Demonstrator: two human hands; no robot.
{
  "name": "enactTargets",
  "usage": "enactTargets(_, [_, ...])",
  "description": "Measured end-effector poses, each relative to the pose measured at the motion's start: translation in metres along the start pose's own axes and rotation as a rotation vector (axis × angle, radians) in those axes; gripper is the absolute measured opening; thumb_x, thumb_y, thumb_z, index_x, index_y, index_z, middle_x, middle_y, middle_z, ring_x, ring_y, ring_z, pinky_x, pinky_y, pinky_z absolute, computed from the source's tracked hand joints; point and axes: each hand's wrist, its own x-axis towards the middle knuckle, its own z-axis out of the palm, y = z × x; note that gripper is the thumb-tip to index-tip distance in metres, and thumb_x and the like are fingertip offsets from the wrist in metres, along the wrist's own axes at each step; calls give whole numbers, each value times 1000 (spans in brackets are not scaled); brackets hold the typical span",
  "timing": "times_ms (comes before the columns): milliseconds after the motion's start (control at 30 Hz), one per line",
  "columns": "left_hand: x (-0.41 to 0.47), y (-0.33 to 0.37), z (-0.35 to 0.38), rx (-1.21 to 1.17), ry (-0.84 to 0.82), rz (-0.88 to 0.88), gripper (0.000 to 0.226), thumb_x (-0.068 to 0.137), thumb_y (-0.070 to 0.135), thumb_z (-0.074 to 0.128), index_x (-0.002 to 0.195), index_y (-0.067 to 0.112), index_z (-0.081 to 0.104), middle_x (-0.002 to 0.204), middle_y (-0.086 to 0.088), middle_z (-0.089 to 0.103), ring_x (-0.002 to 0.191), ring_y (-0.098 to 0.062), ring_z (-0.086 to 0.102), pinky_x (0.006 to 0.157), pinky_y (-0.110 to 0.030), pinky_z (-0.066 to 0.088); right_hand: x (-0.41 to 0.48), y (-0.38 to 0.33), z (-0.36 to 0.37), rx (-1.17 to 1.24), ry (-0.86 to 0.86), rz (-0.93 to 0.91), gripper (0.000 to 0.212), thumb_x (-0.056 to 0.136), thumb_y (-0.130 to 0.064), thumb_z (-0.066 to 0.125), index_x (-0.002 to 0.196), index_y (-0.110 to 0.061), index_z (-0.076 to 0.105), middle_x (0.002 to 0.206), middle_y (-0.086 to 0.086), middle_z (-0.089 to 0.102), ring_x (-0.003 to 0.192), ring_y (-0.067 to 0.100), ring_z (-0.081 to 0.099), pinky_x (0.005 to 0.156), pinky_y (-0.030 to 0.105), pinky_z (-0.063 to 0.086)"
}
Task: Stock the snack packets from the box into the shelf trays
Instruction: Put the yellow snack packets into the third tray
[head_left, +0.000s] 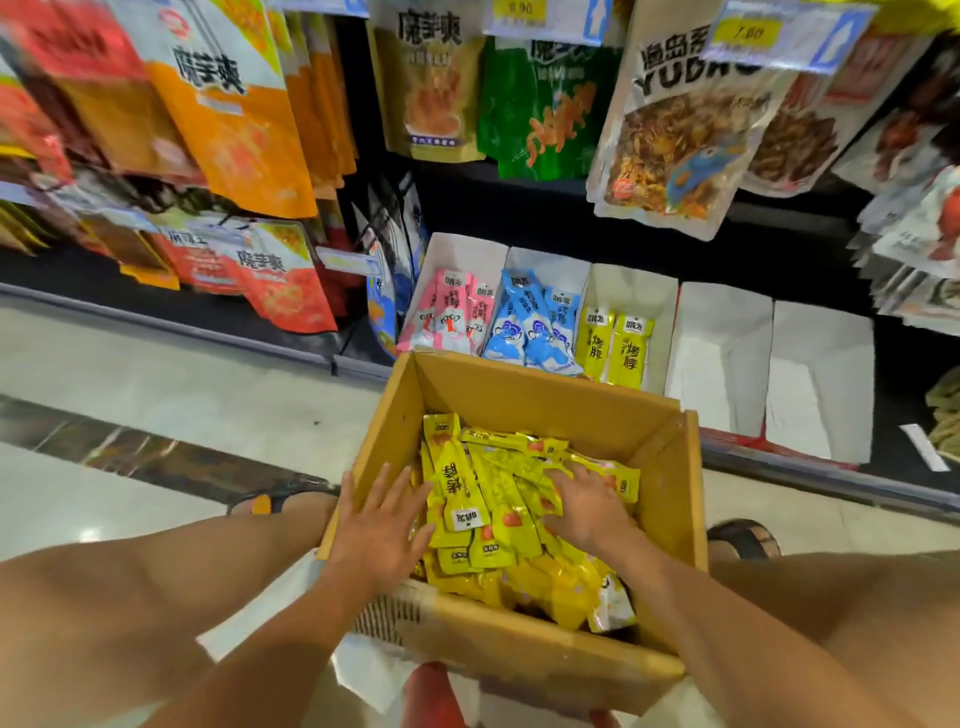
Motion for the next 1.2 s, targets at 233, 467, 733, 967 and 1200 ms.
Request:
enactTargets(233, [-10,0,2,-38,50,-18,67,102,64,3,159,41,29,170,4,17,159,-23,0,120,-67,-12,6,-46,46,167,-238,-23,68,91,-39,65,152,-25,37,146,12,48,135,31,44,104,38,44])
enactTargets(467, [-10,0,0,-62,51,-39,65,101,63,9,157,41,36,170,3,20,160,-23,1,120,-65,-17,28,-92,57,403,-279,60,72,92,-29,64,155,-25,30,135,13,58,118,33,60,91,36,52])
enactTargets(733, [-11,-1,-4,-62,26,-33,67,101,62,4,159,39,27,171,3,16,160,-23,-2,119,-67,-15,51,-111,60,1047,-383,493,76,92,-9,70,154,-11,26,112,12,60,92,22,64,75,34,56])
enactTargets(967, [-12,-3,1,-87,76,-23,62,102,60,14,155,37,39,167,3,30,159,-24,10,120,-67,-12,65,-117,63,1070,-354,571,16,90,-10,72,105,-11,66,82,9,63,68,16,57,66,30,49])
enactTargets(1200, [-12,-4,1,-107,88,-56,63,101,61,14,152,39,43,168,4,29,160,-24,5,121,-65,-12,64,-102,30,751,-105,421,16,91,-22,62,75,-20,63,80,7,66,79,30,65,75,39,56])
